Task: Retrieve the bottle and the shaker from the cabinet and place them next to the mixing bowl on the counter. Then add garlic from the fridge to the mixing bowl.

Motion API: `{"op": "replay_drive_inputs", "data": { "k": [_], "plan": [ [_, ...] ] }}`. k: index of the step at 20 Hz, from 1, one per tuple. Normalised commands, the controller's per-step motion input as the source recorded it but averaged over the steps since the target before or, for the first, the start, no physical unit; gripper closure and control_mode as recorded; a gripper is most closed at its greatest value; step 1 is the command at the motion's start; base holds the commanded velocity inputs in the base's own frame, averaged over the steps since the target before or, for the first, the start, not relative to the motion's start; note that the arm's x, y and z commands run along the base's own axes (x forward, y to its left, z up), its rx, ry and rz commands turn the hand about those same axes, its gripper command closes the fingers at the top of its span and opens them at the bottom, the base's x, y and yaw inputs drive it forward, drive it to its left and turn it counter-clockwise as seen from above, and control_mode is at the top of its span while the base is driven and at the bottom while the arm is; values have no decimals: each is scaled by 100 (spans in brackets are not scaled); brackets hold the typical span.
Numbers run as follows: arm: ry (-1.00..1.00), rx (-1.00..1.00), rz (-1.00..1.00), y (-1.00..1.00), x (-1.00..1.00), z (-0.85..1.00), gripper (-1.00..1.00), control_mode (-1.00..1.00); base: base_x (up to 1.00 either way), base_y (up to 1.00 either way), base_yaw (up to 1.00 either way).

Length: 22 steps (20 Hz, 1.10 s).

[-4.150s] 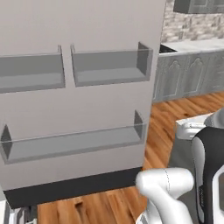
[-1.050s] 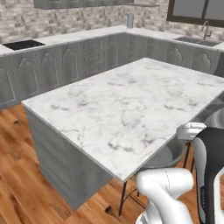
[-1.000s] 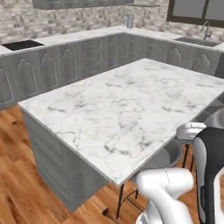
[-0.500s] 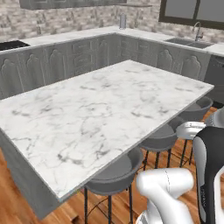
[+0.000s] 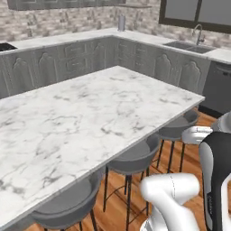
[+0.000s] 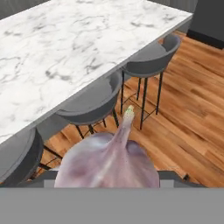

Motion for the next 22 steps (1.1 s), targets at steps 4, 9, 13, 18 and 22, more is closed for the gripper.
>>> {"op": "replay_drive_inputs", "data": {
  "k": [4, 9, 13, 18, 22],
  "plan": [
    [0, 0, 0, 0, 0, 0, 100, 100, 85, -100, 15],
    [0, 0, 0, 0, 0, 0, 100, 100, 100, -100, 23],
    [0, 0, 0, 0, 0, 0, 100, 100, 100, -100, 25],
    [0, 0, 0, 0, 0, 0, 100, 100, 100, -100, 28],
    [0, 0, 0, 0, 0, 0, 100, 100, 96, -100, 28]
  ]
}}
